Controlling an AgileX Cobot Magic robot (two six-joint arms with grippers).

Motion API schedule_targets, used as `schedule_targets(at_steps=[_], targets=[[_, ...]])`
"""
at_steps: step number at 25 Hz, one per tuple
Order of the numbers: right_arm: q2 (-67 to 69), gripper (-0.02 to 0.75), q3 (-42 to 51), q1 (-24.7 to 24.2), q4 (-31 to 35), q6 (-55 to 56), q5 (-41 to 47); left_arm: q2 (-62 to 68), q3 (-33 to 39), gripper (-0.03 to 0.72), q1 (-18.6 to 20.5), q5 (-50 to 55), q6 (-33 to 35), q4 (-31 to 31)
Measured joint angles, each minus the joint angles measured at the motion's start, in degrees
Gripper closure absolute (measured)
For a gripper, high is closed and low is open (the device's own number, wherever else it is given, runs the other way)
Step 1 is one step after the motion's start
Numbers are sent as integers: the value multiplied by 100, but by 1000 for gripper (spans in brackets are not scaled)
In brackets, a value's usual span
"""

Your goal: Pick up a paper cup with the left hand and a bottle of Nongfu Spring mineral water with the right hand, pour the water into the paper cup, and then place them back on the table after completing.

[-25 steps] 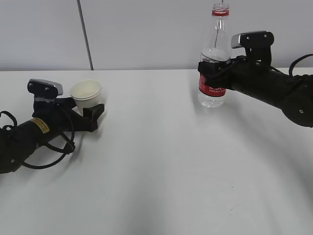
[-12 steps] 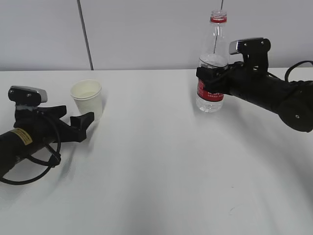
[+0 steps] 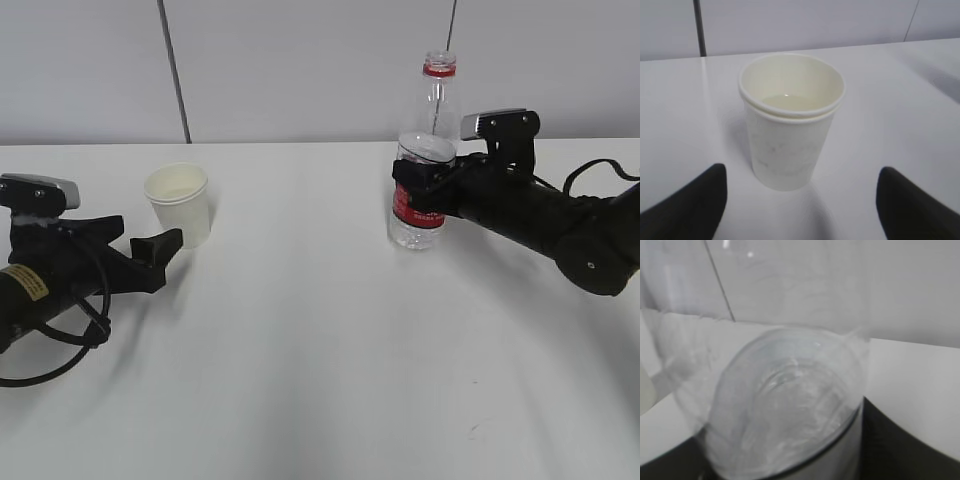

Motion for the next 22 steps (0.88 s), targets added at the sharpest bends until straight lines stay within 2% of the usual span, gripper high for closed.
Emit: schedule_targets(at_steps=[22], targets=[[355, 343, -10, 0, 248, -263, -337, 0, 0, 130, 0, 0, 5, 76]])
